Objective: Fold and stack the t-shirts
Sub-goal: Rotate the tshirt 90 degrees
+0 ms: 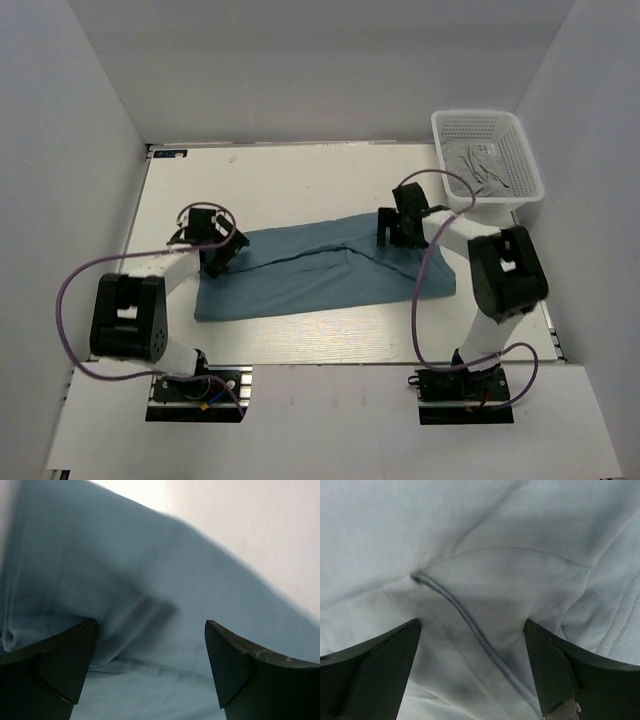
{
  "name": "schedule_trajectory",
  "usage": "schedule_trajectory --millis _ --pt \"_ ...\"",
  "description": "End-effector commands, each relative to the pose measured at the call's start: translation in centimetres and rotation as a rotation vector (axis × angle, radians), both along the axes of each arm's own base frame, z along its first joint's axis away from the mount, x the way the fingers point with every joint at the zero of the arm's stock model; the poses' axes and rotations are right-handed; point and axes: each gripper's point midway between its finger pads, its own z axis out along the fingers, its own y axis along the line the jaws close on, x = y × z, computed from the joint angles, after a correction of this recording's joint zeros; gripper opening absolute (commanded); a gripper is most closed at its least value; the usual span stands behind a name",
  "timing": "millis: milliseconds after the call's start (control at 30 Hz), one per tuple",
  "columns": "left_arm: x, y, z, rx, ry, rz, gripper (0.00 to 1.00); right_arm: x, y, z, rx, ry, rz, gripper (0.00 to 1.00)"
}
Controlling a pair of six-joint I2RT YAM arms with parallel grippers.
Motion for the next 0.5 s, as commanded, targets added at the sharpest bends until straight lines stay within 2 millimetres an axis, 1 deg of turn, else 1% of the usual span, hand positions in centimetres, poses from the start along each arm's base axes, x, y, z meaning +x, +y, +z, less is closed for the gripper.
schedule_trajectory --millis 0,33,67,100,133,167,200,233,267,300,333,367,400,433,467 --pt "-13.3 -5.0 -5.2 -0.153 0.339 -0.176 1.00 6.1 1.6 -2.0 0.011 -0.046 0.051 0.90" --pt "-15.9 -5.3 -6.1 -0.174 0.390 -0.193 1.00 11.8 3.8 2.7 0.054 -0.182 0.085 0.90" --pt "-17.2 -5.8 -6.0 -0.194 0.423 -0.217 1.00 12.2 4.7 0.2 0.037 -0.122 0.155 0.90" --pt "-19.4 -5.8 -6.0 -0.193 0.496 -0.228 1.00 13.3 6.1 0.3 0.062 -0.132 0.230 0.90" --pt "-20.7 -6.7 -5.5 -0.213 0.513 -0.295 1.00 16.6 9.6 2.6 0.152 -0.207 0.327 0.90" --pt "-22.1 -6.8 -5.4 -0.221 0.547 -0.323 1.00 17.1 10.5 0.3 0.163 -0.179 0.374 0.90" --pt "-23.6 -7.2 -5.2 -0.236 0.581 -0.379 1.00 17.2 11.7 -1.3 0.194 -0.161 0.438 0.90" --pt "-24.5 -8.2 -4.5 -0.291 0.605 -0.427 1.00 19.8 12.8 0.6 0.207 -0.234 0.467 0.90" --pt "-25.1 -8.9 -4.0 -0.326 0.613 -0.468 1.00 19.8 13.4 0.5 0.225 -0.228 0.484 0.90" --pt "-26.0 -9.5 -3.6 -0.366 0.634 -0.498 1.00 20.7 13.5 1.1 0.197 -0.267 0.527 0.90" --pt "-27.0 -10.6 -2.9 -0.411 0.654 -0.555 1.00 21.1 13.6 1.6 0.200 -0.288 0.533 0.90" --pt "-26.9 -11.3 -2.2 -0.435 0.636 -0.592 1.00 21.3 13.4 2.1 0.199 -0.306 0.532 0.90" --pt "-25.9 -12.3 -0.8 -0.452 0.583 -0.636 1.00 21.2 13.5 2.0 0.209 -0.331 0.523 0.90" --pt "-26.3 -13.1 0.2 -0.454 0.575 -0.684 1.00 22.3 13.4 6.8 0.210 -0.450 0.505 0.90" --pt "-26.0 -13.9 1.3 -0.467 0.530 -0.726 1.00 21.6 13.0 6.2 0.206 -0.438 0.494 0.90"
